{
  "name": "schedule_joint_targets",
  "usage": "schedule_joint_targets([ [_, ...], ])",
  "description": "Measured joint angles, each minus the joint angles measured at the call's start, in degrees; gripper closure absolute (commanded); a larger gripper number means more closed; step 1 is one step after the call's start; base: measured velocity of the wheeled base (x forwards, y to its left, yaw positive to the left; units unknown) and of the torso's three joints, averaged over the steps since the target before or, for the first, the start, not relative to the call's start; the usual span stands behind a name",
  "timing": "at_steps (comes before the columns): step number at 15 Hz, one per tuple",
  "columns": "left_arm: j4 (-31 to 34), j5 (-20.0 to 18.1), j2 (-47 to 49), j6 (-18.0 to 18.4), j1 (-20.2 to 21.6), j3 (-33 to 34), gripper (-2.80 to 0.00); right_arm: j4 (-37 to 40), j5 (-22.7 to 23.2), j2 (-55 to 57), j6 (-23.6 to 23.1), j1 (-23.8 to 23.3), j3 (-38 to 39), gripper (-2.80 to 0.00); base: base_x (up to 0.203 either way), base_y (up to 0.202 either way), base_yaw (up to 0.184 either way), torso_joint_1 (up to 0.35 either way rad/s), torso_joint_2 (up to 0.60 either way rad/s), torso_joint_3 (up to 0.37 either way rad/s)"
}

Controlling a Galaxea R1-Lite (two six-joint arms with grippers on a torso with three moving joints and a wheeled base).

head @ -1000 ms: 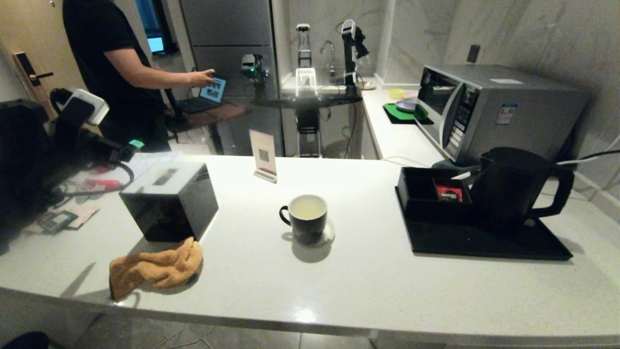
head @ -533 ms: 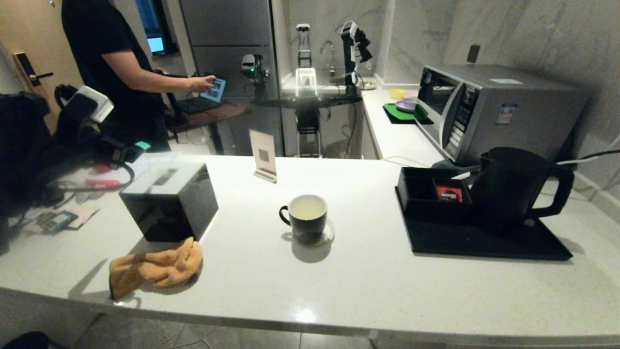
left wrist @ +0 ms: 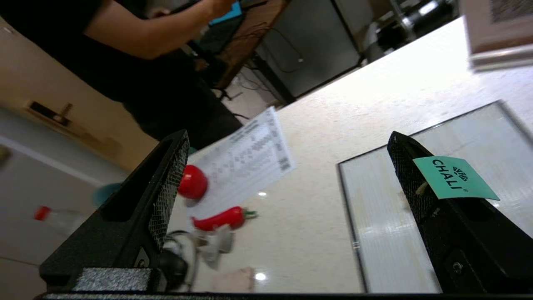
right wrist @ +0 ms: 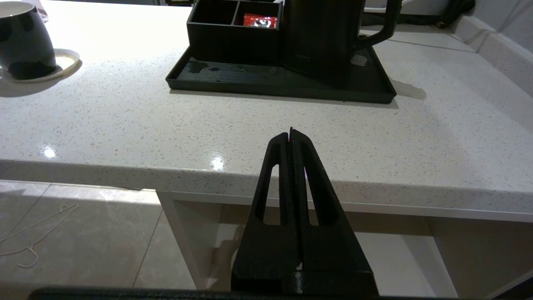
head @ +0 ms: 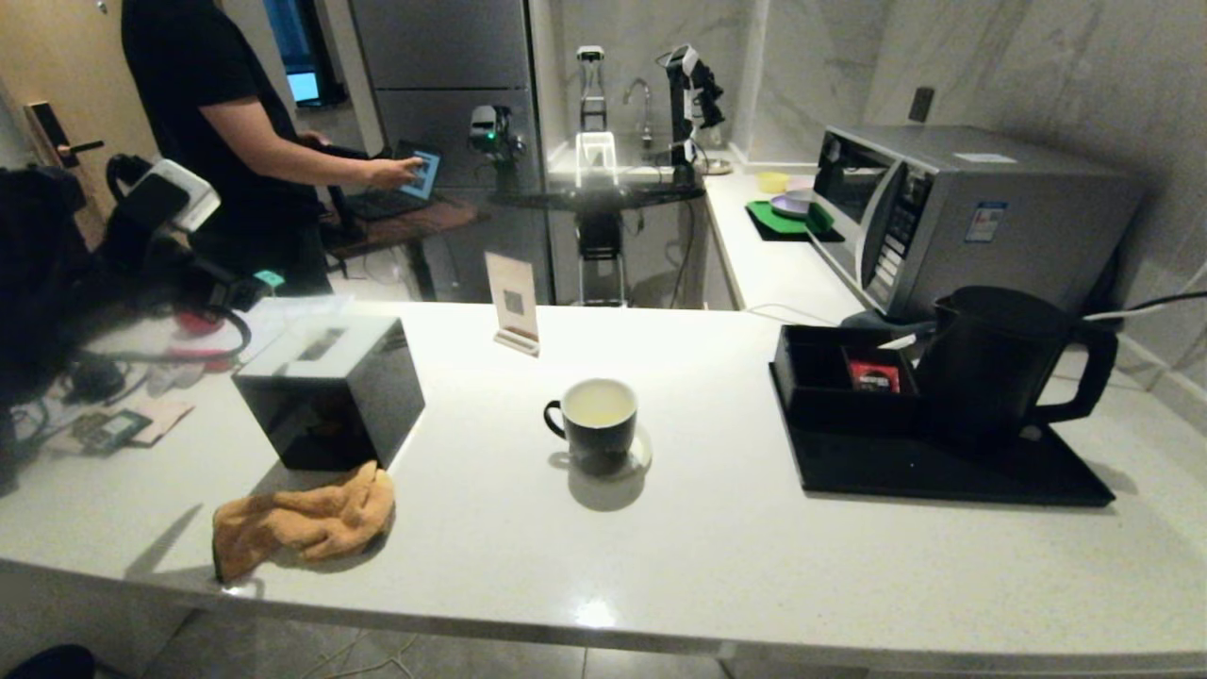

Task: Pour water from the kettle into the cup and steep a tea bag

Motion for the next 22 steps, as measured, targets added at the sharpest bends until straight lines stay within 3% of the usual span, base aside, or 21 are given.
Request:
schedule_joint_targets([
  [3,0.0,-3.5,0.0,5.7,1.9,-0.4,-2.80,0.0,0.0,0.0,0.0,0.0,0.0,0.00,0.000,0.000,0.000,0.000,0.00,0.000],
  [7,0.0,-4.6,-0.3,7.5,2.6,-1.3,-2.80,0.0,0.0,0.0,0.0,0.0,0.0,0.00,0.000,0.000,0.000,0.000,0.00,0.000],
  [10,0.1,-7.9,-0.6,10.5,3.5,-0.3,-2.80,0.0,0.0,0.0,0.0,0.0,0.0,0.00,0.000,0.000,0.000,0.000,0.00,0.000],
  [12,-1.4,-9.8,-0.6,13.6,3.9,-0.5,-2.80,0.0,0.0,0.0,0.0,0.0,0.0,0.00,0.000,0.000,0.000,0.000,0.00,0.000],
  [16,-8.3,-13.0,1.2,14.5,4.7,-2.0,-2.80,0.0,0.0,0.0,0.0,0.0,0.0,0.00,0.000,0.000,0.000,0.000,0.00,0.000],
  [20,-3.8,-17.7,3.4,18.0,6.6,-3.5,-2.80,0.0,0.0,0.0,0.0,0.0,0.0,0.00,0.000,0.000,0.000,0.000,0.00,0.000],
  [22,-0.1,-17.8,4.0,17.9,6.9,-4.1,-2.80,0.0,0.0,0.0,0.0,0.0,0.0,0.00,0.000,0.000,0.000,0.000,0.00,0.000],
])
